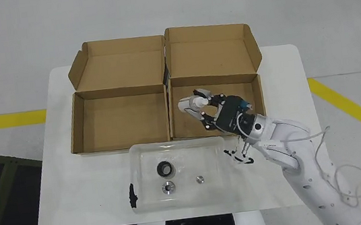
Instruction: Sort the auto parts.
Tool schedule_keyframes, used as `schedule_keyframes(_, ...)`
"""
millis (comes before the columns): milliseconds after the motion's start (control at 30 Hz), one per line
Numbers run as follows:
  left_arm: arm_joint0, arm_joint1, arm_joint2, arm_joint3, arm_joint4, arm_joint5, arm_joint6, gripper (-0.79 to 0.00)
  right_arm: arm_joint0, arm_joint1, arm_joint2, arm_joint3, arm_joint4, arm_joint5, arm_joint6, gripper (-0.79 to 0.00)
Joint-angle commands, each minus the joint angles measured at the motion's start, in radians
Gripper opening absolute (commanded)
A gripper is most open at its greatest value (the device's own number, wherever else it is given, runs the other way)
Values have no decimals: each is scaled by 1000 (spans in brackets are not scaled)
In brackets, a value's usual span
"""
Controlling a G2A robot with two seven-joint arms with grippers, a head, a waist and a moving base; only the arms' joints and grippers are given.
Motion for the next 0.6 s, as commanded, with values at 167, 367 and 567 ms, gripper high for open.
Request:
schedule_keyframes(167,0,0,0,0,0,0,0,0,87,-16,-49,112,42,38,62,-785)
schedule_keyframes(367,0,0,0,0,0,0,0,0,140,-27,-86,201,63,58,123,-785)
schedule_keyframes(567,0,0,0,0,0,0,0,0,194,-39,-119,276,76,80,163,-785)
